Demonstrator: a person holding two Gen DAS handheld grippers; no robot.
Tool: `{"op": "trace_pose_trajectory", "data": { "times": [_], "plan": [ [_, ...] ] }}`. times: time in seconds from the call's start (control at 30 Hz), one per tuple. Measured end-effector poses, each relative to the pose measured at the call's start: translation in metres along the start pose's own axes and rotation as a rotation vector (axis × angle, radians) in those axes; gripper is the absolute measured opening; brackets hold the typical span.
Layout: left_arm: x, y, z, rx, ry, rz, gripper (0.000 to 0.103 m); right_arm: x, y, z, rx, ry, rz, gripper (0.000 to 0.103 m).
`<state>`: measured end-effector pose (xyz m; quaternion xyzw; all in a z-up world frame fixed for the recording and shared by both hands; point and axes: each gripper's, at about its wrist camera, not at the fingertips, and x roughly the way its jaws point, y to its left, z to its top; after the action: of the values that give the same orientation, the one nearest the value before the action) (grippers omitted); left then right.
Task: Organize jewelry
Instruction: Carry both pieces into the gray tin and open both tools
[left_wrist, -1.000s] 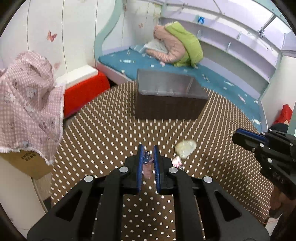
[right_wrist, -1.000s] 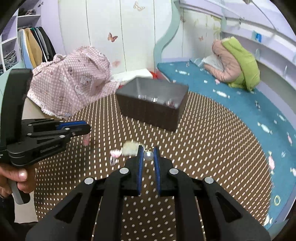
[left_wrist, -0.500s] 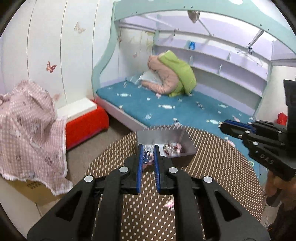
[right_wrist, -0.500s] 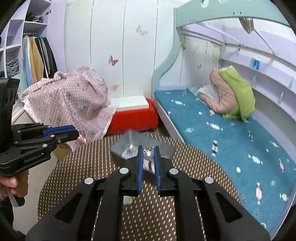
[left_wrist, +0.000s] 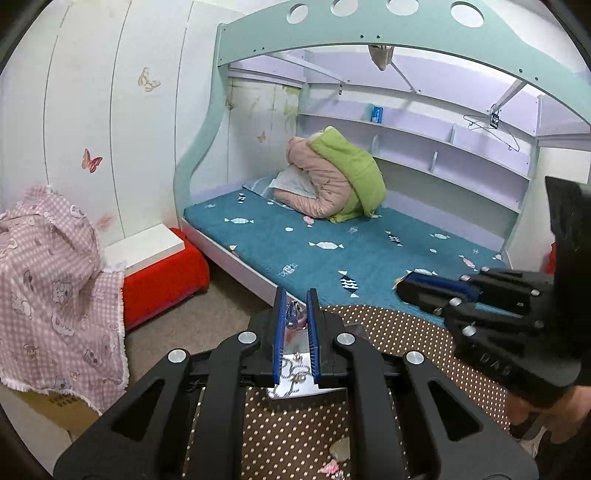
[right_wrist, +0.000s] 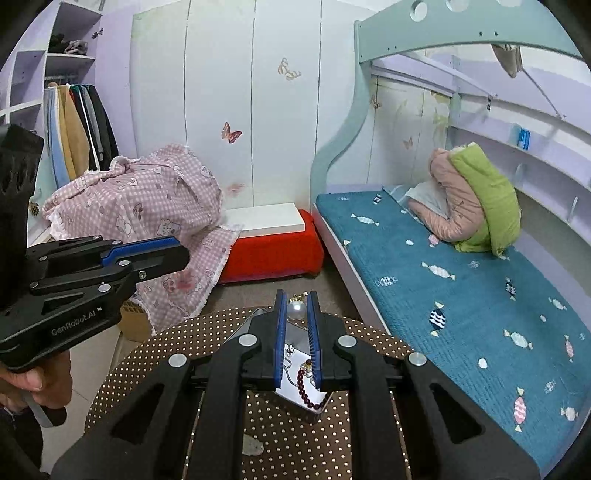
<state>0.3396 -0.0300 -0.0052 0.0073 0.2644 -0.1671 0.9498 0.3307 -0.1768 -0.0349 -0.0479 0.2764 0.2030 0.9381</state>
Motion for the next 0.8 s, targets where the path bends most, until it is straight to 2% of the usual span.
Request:
{"op": "trace_pose_trajectory", "data": {
  "times": [0.27,0.7,0.73,0.77,0.8],
  "plan": [
    [0.031,-0.004,0.015,-0.015,0.024,-0.031,0.011,0.029,-0.016,0.002,0.046,0.067,0.023,0.01],
    [0.103,0.003,0.002,-0.054,0.167,-0.046,0.012,0.081,-0.021,-0.013,0.073,0.203,0.039,0.011],
    [0.108,0.004,0.0,-0.053,0.181,-0.039,0.013,0.082,-0.022,-0.014,0.076,0.207,0.034,0.011],
    [0.111,0.005,-0.002,-0.05,0.191,-0.032,0.023,0.083,-0.024,-0.014,0.084,0.207,0.031,0.013],
    [0.112,0.005,-0.004,-0.048,0.193,-0.023,0.04,0.084,-0.025,-0.015,0.092,0.207,0.029,0.019]
  ]
}}
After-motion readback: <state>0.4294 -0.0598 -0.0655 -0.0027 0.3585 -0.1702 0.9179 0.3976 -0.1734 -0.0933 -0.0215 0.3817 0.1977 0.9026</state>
